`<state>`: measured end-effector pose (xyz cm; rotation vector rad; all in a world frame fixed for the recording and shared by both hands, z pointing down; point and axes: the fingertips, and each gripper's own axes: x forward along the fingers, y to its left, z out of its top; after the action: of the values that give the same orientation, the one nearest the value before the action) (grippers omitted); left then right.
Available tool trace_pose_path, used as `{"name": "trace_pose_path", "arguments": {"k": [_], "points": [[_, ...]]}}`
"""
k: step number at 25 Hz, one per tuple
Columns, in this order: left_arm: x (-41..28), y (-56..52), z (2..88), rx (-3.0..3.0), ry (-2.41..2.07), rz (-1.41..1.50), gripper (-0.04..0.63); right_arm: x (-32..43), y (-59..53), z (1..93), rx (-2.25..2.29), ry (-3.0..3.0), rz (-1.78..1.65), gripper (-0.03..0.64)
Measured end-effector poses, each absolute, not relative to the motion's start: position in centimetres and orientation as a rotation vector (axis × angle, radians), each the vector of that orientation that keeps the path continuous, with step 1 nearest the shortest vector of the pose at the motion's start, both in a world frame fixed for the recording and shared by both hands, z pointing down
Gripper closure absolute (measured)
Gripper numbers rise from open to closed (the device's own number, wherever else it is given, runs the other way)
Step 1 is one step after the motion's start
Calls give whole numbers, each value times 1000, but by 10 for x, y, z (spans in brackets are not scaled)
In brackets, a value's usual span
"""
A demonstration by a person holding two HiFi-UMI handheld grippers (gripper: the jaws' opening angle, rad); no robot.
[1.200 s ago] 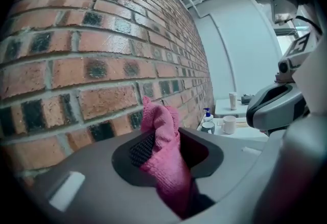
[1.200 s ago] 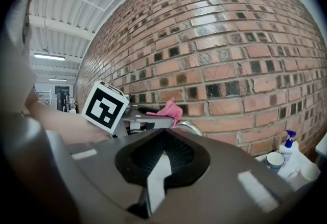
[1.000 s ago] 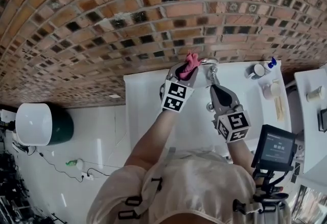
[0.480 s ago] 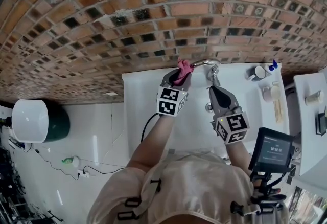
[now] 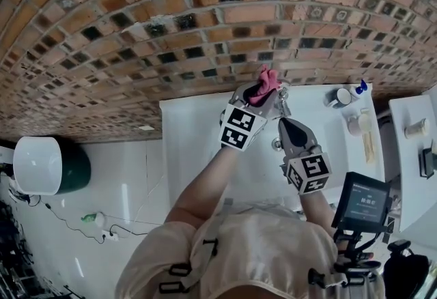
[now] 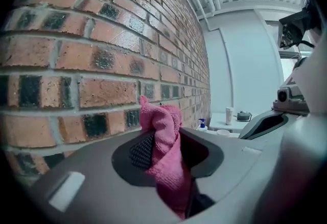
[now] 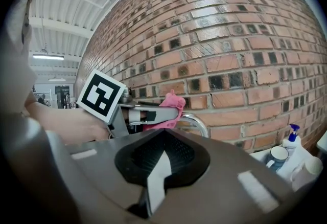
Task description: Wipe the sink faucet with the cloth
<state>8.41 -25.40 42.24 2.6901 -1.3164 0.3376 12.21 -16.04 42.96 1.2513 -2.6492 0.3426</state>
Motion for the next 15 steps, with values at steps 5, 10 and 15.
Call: {"name": "trace_pose_path", "arguments": {"k": [5,10,15], "points": [[53,-250,437,2575,-1377,291,474,120,-159,431,1242,-2651,352,626],[32,-240,475,2465,-1402,351,474,110,-157,435,1205,-2657,357,627],[24,-235,501,2403,-1403,412,474,108,-158,436,1198,-2660,353,627]]}}
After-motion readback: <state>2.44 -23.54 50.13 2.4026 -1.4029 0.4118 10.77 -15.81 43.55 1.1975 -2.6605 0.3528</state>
